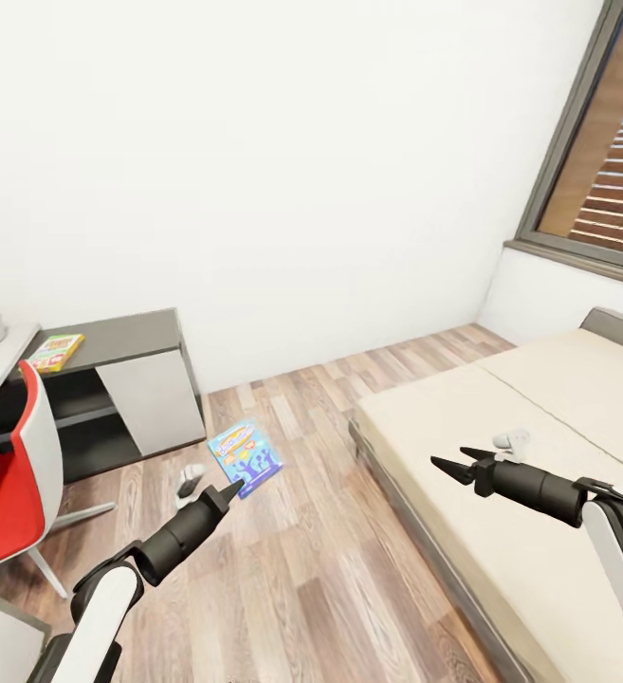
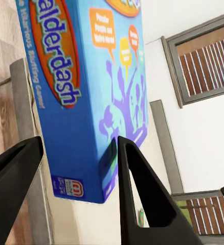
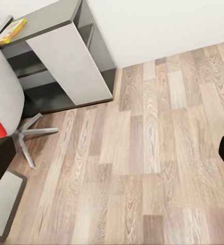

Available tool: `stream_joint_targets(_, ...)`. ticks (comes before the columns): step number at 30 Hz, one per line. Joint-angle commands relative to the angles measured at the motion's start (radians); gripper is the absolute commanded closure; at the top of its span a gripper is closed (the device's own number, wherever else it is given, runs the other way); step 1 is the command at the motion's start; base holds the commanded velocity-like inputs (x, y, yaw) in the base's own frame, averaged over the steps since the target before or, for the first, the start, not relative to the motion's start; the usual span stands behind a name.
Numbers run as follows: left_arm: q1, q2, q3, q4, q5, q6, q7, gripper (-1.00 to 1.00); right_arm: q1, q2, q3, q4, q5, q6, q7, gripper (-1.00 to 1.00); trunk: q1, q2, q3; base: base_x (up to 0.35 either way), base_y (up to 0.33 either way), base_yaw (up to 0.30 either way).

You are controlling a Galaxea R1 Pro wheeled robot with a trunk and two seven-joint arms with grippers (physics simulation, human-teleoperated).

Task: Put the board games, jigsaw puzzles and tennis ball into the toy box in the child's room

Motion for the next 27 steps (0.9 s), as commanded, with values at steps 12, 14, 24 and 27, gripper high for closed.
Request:
stream_joint_targets(12, 0.000, 0.002, -0.003, -0.009, 0.007, 0.004, -0.024, 1.00, -0.001, 0.000, 0.000, -0.001, -0.003, 0.006, 0.002, -1.00, 0.001, -0.002, -0.002, 0.000, 0.000, 0.292)
stream_joint_targets(14, 0.001, 0.002, -0.003, -0.014, 0.007, 0.005, -0.034, 1.00, -0.001, 0.000, 0.000, -0.001, -0.003, 0.006, 0.002, -1.00, 0.001, -0.002, -0.002, 0.000, 0.000, 0.292)
stream_joint_targets(24, 0.016, 0.012, -0.022, -0.031, 0.005, 0.006, -0.146, 1.00, -0.001, 0.000, 0.001, -0.001, -0.003, 0.007, 0.002, -1.00, 0.001, -0.002, -0.002, 0.000, 0.000, 0.292)
stream_joint_targets(27, 0.016, 0.020, -0.036, -0.032, 0.005, 0.006, -0.160, 1.00, -0.001, 0.000, 0.001, -0.001, -0.003, 0.007, 0.002, -1.00, 0.001, -0.002, -0.002, 0.000, 0.000, 0.292)
